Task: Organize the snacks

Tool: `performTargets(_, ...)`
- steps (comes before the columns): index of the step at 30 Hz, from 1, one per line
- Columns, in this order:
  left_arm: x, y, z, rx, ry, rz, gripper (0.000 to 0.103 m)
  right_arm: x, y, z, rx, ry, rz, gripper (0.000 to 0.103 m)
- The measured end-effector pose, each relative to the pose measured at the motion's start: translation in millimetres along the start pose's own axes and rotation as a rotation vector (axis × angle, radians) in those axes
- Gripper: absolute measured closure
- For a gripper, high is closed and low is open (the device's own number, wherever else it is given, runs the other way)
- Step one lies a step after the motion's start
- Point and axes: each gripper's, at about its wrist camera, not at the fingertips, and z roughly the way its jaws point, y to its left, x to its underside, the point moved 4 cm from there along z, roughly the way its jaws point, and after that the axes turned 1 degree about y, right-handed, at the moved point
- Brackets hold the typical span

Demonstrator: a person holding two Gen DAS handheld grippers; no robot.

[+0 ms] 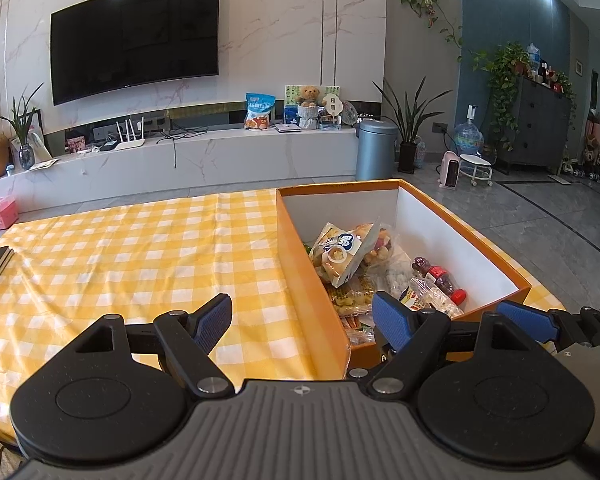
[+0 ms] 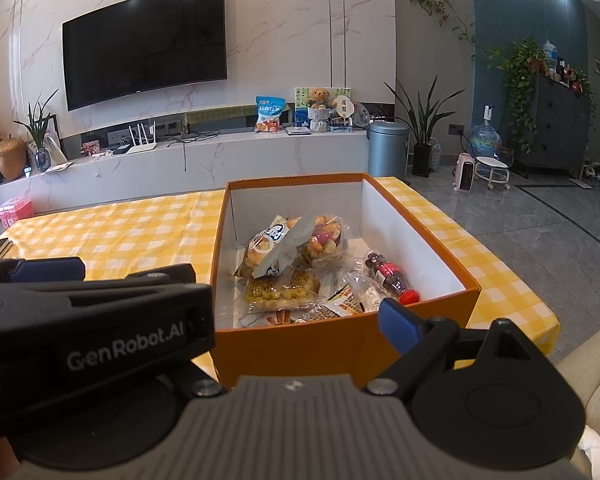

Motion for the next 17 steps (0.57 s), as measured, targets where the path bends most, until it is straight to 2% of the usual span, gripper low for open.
performTargets(17,4.4,-1.7,0.5,-0.003,0.008,-0.006,0.009,1.2,-4.1,1.5,-0.002,0.007,-0.012,0.014)
